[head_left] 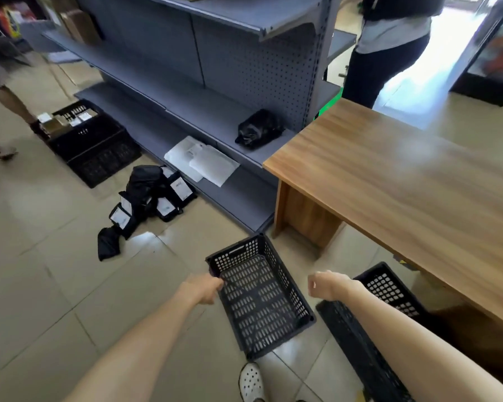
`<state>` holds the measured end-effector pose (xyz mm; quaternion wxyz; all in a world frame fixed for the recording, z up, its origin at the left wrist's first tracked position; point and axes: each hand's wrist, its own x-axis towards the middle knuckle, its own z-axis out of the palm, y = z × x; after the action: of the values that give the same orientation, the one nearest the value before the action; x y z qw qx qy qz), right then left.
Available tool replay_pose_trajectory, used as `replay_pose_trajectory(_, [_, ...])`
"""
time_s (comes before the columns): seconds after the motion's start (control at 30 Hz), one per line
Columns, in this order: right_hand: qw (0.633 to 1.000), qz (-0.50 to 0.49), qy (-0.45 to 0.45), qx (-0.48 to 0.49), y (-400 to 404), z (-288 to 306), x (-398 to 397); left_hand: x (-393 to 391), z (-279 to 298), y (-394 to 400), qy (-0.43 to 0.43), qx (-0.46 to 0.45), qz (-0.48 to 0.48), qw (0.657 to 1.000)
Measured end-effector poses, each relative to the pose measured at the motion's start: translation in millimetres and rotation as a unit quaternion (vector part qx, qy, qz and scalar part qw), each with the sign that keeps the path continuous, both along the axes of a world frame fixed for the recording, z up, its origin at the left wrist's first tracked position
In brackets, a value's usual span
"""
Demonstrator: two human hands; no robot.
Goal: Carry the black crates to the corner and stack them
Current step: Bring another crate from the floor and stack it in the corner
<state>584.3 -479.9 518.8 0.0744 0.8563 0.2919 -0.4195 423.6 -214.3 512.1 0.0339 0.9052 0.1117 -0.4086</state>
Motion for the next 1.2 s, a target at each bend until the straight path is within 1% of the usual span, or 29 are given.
replay_pose_trajectory(0.17, [0.997,-0.035,-0.037,0.054,29.7,8.8,52.5,42.6,8.3,29.7,-0.054,-0.053,0.039,0.996])
replay_pose_trajectory(0.27, [0.997,-0.036,-0.036,0.058,43.4,3.9,67.0,62.1,5.3,35.0,-0.062,-0.068,0.045,0.995])
replay_pose_trajectory(0.47, [1.000,0.019,-0.008,0.015,55.6,-26.4,89.3,71.6,-10.8,31.5,-0.050,-0.072,0.080,0.993])
replay_pose_trajectory(0.6, [0.997,0.075,0.019,0.003,69.4,-44.2,113.7,59.8,-28.0,29.4,-0.028,-0.061,0.156,0.986])
replay_pose_trajectory(0.77, [0.990,0.135,0.024,0.018,80.4,-74.7,147.6,61.7,-51.1,17.4,-0.004,-0.049,0.231,0.972])
replay_pose_trajectory(0.87, [0.988,0.149,0.026,0.007,76.0,-105.0,162.1,67.8,-73.6,8.8,-0.024,-0.060,0.286,0.956])
replay_pose_trajectory(0.97, [0.984,0.170,0.044,-0.027,70.5,-140.3,167.3,63.6,-106.1,-1.3,-0.039,-0.057,0.339,0.938])
replay_pose_trajectory(1.07, [0.980,0.180,0.070,-0.038,69.5,-180.5,166.7,51.8,-146.8,-6.5,-0.025,-0.030,0.371,0.928])
replay_pose_trajectory(1.2, [0.981,0.174,0.071,-0.048,67.5,-236.1,158.1,36.1,-208.0,-13.3,0.009,-0.015,0.394,0.919])
